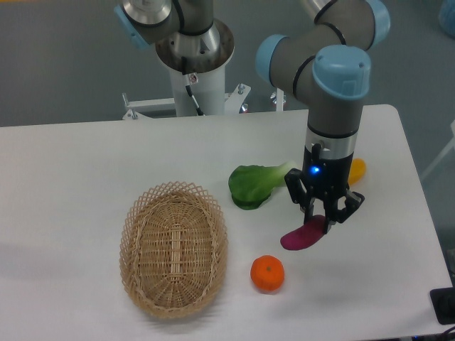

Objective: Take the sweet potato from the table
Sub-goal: 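Hold the sweet potato raised above the table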

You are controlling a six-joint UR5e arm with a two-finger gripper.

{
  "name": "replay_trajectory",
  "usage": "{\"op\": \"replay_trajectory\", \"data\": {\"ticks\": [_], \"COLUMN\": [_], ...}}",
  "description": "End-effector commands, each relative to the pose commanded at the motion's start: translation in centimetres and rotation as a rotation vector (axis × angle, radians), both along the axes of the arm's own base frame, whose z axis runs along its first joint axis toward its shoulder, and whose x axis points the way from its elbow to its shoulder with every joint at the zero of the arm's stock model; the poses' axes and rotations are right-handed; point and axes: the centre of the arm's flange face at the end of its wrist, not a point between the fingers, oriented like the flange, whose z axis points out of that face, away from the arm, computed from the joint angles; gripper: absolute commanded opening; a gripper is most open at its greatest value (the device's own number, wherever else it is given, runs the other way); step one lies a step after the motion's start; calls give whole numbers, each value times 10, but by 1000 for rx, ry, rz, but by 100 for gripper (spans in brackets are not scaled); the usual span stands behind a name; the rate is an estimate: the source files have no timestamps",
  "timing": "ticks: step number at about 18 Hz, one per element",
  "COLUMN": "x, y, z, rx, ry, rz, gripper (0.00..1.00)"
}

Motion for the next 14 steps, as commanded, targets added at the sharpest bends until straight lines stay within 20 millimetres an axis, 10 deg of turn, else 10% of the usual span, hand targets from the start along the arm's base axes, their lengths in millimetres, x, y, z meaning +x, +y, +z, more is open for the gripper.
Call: {"op": "replay_trajectory", "data": {"ticks": [14], "x": [1], "y": [-4], "z": [8], "rx": [17], "ry": [4], "rz": [1], "gripper": [23]}}
